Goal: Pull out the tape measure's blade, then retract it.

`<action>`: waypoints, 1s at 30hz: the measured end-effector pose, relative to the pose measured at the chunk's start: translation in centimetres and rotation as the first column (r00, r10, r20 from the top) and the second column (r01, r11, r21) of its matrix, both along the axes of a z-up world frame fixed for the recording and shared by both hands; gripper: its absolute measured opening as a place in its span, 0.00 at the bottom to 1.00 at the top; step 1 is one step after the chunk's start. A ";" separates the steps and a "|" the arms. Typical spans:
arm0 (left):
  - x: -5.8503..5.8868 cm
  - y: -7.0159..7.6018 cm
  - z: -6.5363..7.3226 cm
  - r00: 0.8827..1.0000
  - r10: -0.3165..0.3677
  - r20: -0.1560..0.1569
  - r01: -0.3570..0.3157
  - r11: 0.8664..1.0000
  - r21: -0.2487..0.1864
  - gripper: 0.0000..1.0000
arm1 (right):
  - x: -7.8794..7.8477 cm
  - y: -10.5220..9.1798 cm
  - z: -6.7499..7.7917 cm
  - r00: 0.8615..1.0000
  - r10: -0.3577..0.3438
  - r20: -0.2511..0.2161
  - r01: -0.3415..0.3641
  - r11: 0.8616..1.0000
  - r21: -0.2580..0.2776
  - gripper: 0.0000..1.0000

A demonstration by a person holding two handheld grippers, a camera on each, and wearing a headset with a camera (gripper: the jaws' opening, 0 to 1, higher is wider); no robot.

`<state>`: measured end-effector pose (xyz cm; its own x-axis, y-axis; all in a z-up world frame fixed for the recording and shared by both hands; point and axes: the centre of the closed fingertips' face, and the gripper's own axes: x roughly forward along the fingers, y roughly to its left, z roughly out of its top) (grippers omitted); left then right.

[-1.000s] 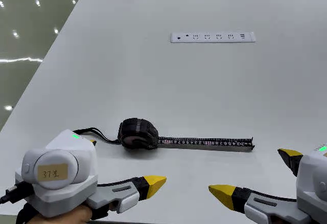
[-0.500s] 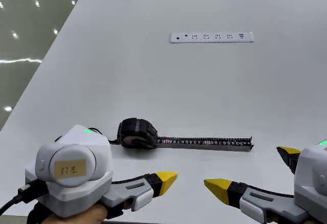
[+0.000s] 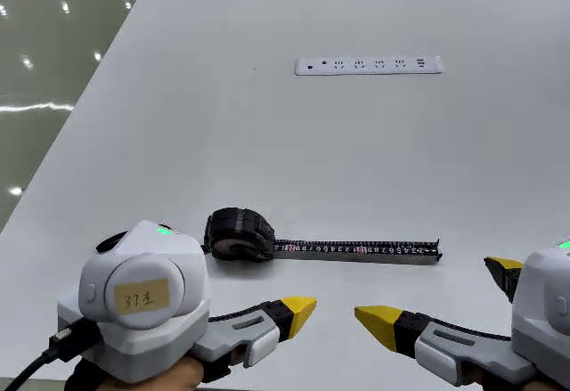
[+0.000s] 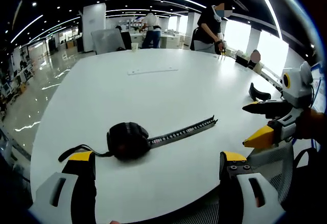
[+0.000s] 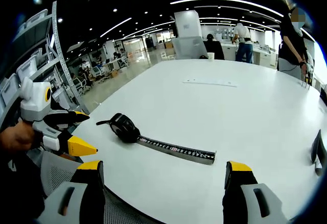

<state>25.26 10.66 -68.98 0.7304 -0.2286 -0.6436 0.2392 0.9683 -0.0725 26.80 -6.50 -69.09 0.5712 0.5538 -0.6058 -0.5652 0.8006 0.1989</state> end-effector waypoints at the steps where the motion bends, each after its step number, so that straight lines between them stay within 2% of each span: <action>1: 0.0 0.0 0.0 1.000 0.002 0.000 -0.002 1.000 -0.001 0.99 | 0.0 0.0 0.0 1.000 -0.001 0.001 0.001 1.000 0.001 0.98; 7: 0.3 -0.2 0.2 1.000 0.010 0.012 -0.010 1.000 -0.007 0.99 | 0.1 0.0 0.1 1.000 -0.003 -0.002 0.003 1.000 0.005 0.98; 16: 0.5 -0.5 0.0 1.000 0.008 0.007 -0.008 1.000 -0.006 0.99 | 0.4 -0.1 0.1 1.000 0.006 0.003 -0.006 1.000 0.004 0.98; 19: 0.7 -0.7 0.0 1.000 0.006 0.009 -0.006 1.000 -0.002 0.99 | 0.7 -0.4 0.2 1.000 0.007 0.016 -0.007 1.000 -0.002 0.98; 30: 1.7 -0.8 -0.5 1.000 0.023 0.010 -0.023 1.000 -0.002 0.99 | 1.4 -0.9 -0.3 0.999 0.040 0.014 -0.040 0.999 -0.002 0.96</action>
<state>26.95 9.88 -69.43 0.7419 -0.2131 -0.6357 0.2179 0.9733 -0.0720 28.23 -7.44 -69.37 0.5566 0.5757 -0.5990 -0.5998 0.7773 0.1897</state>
